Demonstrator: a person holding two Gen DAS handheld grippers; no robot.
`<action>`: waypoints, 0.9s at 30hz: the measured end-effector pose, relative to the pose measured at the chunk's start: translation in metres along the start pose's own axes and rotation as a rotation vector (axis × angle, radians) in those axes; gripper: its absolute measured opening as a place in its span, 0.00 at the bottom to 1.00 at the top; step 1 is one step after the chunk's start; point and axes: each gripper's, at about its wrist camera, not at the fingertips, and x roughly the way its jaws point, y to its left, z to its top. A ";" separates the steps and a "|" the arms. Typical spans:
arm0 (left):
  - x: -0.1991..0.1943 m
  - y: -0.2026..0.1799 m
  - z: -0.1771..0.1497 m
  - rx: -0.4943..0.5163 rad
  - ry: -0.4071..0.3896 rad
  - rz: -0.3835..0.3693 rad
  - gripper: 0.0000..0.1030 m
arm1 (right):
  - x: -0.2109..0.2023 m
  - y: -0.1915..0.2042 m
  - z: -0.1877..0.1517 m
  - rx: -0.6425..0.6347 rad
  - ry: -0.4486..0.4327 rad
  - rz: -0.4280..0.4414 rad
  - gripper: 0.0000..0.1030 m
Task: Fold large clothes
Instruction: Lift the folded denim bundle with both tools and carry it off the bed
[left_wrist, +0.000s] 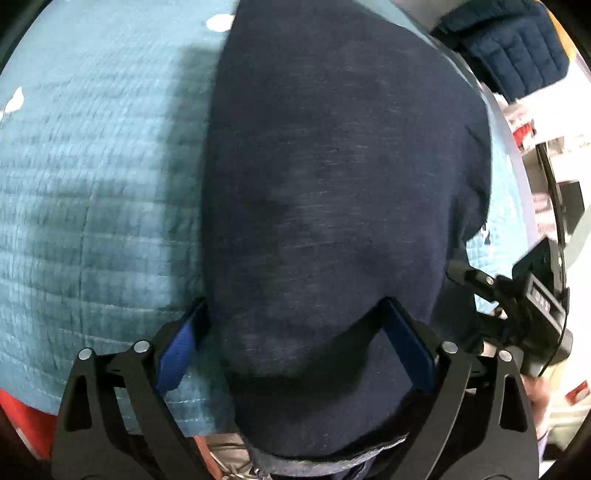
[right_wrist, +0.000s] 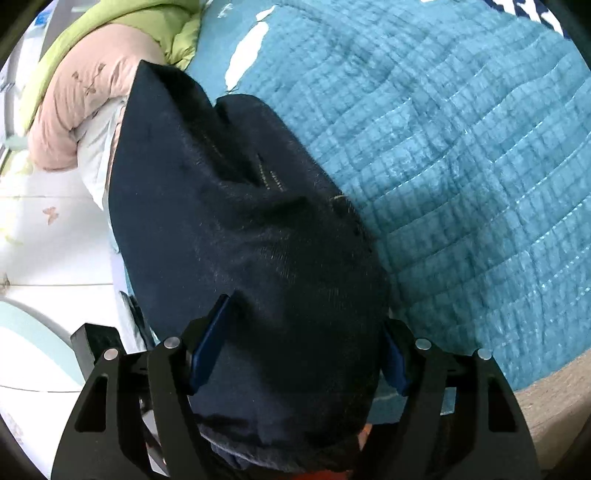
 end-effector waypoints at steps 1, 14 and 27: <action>-0.001 -0.006 0.000 0.023 -0.011 0.017 0.78 | -0.003 -0.005 0.001 -0.007 0.006 -0.010 0.68; -0.059 -0.031 -0.008 0.156 -0.143 0.033 0.35 | -0.019 0.055 -0.031 -0.170 -0.047 -0.016 0.21; -0.194 0.048 -0.010 0.138 -0.284 0.102 0.34 | 0.012 0.209 -0.081 -0.475 -0.043 0.081 0.21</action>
